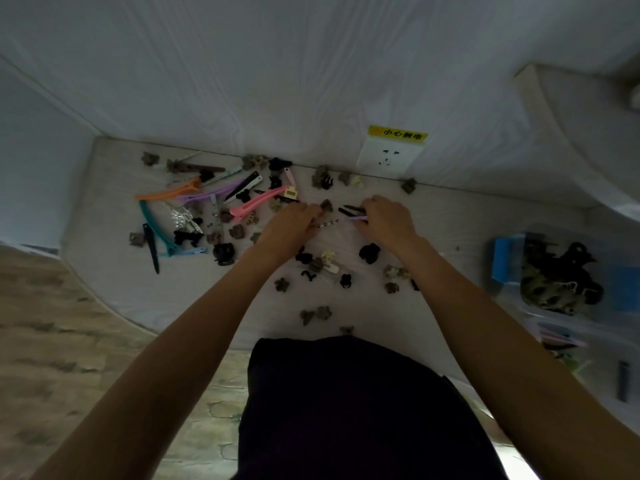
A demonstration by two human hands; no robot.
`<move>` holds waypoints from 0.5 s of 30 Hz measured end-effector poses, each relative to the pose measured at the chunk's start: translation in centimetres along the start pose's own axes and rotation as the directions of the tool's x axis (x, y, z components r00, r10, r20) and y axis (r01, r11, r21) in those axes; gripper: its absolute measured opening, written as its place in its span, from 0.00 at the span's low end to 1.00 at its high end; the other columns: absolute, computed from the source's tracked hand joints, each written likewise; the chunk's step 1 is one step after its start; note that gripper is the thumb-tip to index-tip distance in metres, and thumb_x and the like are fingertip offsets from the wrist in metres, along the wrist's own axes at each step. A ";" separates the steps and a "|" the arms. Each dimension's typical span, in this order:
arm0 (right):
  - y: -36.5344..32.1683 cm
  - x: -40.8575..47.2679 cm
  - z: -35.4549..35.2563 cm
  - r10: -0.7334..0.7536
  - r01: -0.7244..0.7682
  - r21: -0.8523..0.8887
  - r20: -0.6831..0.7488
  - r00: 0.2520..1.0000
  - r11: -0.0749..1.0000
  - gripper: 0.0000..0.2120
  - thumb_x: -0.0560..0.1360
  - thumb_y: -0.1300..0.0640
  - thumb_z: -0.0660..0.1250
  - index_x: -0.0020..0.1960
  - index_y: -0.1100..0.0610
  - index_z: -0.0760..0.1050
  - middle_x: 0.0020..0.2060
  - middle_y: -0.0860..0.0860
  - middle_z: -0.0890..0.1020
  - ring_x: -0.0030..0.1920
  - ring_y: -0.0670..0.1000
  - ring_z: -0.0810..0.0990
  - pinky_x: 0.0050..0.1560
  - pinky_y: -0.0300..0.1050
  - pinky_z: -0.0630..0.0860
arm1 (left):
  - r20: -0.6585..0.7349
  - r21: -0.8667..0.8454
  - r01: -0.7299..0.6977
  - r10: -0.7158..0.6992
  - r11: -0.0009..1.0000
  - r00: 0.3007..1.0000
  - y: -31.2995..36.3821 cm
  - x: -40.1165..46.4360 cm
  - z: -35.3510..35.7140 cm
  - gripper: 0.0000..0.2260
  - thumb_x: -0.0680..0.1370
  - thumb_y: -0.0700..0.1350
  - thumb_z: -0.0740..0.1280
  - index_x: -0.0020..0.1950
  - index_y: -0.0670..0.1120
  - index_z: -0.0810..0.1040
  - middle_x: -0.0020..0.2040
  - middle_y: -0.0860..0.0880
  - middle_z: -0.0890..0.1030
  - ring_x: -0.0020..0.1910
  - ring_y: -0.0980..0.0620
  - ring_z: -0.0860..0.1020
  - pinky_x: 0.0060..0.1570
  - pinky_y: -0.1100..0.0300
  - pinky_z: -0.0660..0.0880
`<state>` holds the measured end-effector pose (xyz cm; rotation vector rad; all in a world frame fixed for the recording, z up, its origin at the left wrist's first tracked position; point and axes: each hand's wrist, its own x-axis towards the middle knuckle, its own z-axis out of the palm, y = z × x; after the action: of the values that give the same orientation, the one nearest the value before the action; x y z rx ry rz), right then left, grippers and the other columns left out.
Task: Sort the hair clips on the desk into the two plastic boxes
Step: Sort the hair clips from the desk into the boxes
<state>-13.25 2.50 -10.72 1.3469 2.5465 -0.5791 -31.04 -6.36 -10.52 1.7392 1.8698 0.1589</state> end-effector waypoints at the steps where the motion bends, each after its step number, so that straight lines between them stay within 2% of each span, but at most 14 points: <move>1: -0.1 -0.3 0.0 0.008 -0.008 0.013 -0.002 1.000 1.000 0.14 0.78 0.51 0.60 0.49 0.62 0.74 0.45 0.59 0.76 0.42 0.58 0.76 0.36 0.45 0.64 | -0.044 -0.025 -0.005 0.004 1.000 0.999 -0.2 -0.4 -0.1 0.15 0.78 0.41 0.61 0.64 0.39 0.72 0.57 0.37 0.76 0.57 0.39 0.73 0.54 0.50 0.69; 4: -0.5 -1.7 -0.7 0.113 -0.093 0.172 -0.108 0.988 0.981 0.10 0.78 0.53 0.58 0.44 0.59 0.68 0.36 0.53 0.72 0.34 0.53 0.71 0.28 0.44 0.60 | -0.268 -0.086 -0.069 0.044 0.994 0.962 -0.6 -2.4 -0.8 0.13 0.78 0.40 0.62 0.61 0.38 0.74 0.57 0.36 0.76 0.55 0.38 0.75 0.56 0.50 0.71; 6: -1.1 -3.3 -1.3 0.149 -0.100 0.269 -0.167 0.975 0.958 0.07 0.78 0.55 0.57 0.45 0.58 0.63 0.30 0.49 0.68 0.28 0.50 0.67 0.26 0.42 0.58 | -0.387 -0.170 -0.067 -0.004 0.983 0.922 -0.4 -4.4 -1.3 0.12 0.80 0.40 0.60 0.60 0.36 0.73 0.57 0.35 0.75 0.53 0.40 0.74 0.56 0.50 0.71; 8: -2.2 -5.2 -1.6 0.094 -0.037 0.318 -0.166 0.982 0.947 0.05 0.78 0.57 0.58 0.49 0.58 0.63 0.29 0.47 0.66 0.25 0.47 0.64 0.25 0.42 0.57 | -0.440 -0.256 -0.055 -0.065 0.965 0.896 -0.2 -6.3 -1.5 0.10 0.81 0.40 0.57 0.57 0.35 0.71 0.54 0.37 0.72 0.46 0.47 0.70 0.46 0.53 0.70; 11: -4.3 -7.6 -0.3 -0.062 0.079 0.289 -0.069 0.996 0.954 0.08 0.78 0.58 0.58 0.54 0.60 0.66 0.29 0.48 0.69 0.25 0.46 0.64 0.24 0.41 0.57 | -0.429 -0.284 0.003 -0.130 0.959 0.894 -0.5 -7.7 -0.8 0.08 0.81 0.41 0.56 0.52 0.37 0.70 0.45 0.44 0.69 0.39 0.50 0.67 0.37 0.58 0.62; 13: -5.5 -8.4 1.3 -0.121 0.120 0.172 -0.005 0.993 0.978 0.10 0.78 0.55 0.59 0.55 0.59 0.68 0.32 0.53 0.75 0.26 0.49 0.66 0.24 0.41 0.57 | -0.374 -0.212 0.076 -0.153 0.974 0.915 -1.0 -8.1 0.0 0.09 0.81 0.44 0.56 0.49 0.39 0.69 0.40 0.45 0.71 0.35 0.46 0.70 0.34 0.56 0.63; 15: -5.9 -8.3 2.4 -0.140 0.139 0.037 0.035 0.990 0.990 0.15 0.77 0.50 0.61 0.59 0.58 0.68 0.39 0.56 0.80 0.30 0.52 0.71 0.25 0.42 0.60 | -0.312 -0.142 0.150 -0.188 0.978 0.931 -1.8 -8.5 0.7 0.08 0.81 0.45 0.57 0.49 0.40 0.70 0.40 0.42 0.75 0.37 0.43 0.73 0.34 0.55 0.65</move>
<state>-13.41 -7.73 -8.46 1.1633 2.6266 -0.6700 -32.38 -14.90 -9.12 1.5347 2.1863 0.5039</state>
